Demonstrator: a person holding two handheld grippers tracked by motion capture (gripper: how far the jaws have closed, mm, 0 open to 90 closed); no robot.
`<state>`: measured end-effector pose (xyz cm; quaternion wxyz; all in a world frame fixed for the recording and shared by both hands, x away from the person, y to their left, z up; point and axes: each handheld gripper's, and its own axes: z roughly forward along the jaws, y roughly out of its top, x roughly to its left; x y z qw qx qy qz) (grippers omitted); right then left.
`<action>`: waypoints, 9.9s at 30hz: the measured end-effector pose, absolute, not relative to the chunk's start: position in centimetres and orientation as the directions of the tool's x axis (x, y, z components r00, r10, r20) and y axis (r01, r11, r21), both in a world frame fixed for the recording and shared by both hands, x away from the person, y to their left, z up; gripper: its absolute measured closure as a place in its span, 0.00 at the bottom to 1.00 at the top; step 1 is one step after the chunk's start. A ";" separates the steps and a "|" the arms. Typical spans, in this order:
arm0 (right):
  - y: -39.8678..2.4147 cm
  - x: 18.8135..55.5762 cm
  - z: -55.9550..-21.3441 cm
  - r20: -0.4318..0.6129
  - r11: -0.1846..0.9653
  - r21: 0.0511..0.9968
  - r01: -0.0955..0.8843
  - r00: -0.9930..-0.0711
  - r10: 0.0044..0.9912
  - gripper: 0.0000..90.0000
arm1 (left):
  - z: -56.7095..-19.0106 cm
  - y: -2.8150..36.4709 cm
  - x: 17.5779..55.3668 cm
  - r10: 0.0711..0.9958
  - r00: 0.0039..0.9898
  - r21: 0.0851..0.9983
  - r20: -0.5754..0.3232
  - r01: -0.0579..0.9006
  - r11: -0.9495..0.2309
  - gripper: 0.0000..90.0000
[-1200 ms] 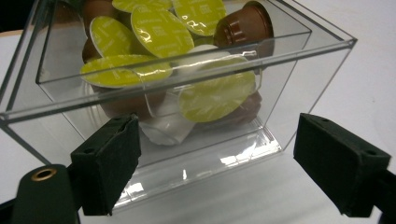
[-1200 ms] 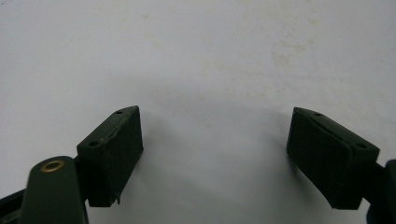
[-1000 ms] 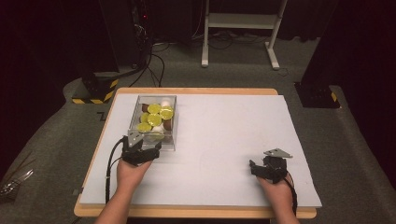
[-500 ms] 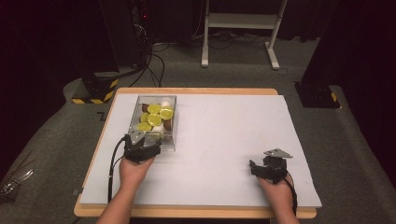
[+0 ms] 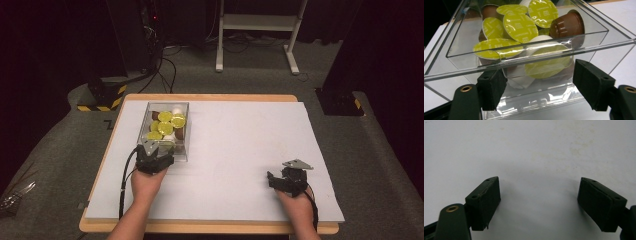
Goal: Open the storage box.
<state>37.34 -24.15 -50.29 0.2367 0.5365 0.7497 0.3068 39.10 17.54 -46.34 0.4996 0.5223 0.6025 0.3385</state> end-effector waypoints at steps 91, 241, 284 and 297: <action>-24.1 37.2 -50.3 -0.030 0.242 0.719 0.652 -0.318 0.948 0.23 | -46.8 16.7 35.7 0.964 -0.024 0.940 -0.264 0.217 0.263 0.36; -24.1 37.2 -50.3 -0.035 0.243 0.718 0.652 -0.315 0.949 0.23 | -43.0 20.0 27.1 0.955 0.085 0.955 -0.283 0.121 0.272 0.50; -24.1 37.1 -50.3 -0.036 0.244 0.718 0.652 -0.316 0.948 0.23 | -46.1 24.2 30.5 0.932 0.007 0.924 -0.363 0.131 0.359 0.98; -24.1 37.1 -50.3 -0.036 0.244 0.718 0.652 -0.315 0.948 0.23 | -46.1 24.0 28.9 0.935 -0.021 0.927 -0.354 0.128 0.354 0.99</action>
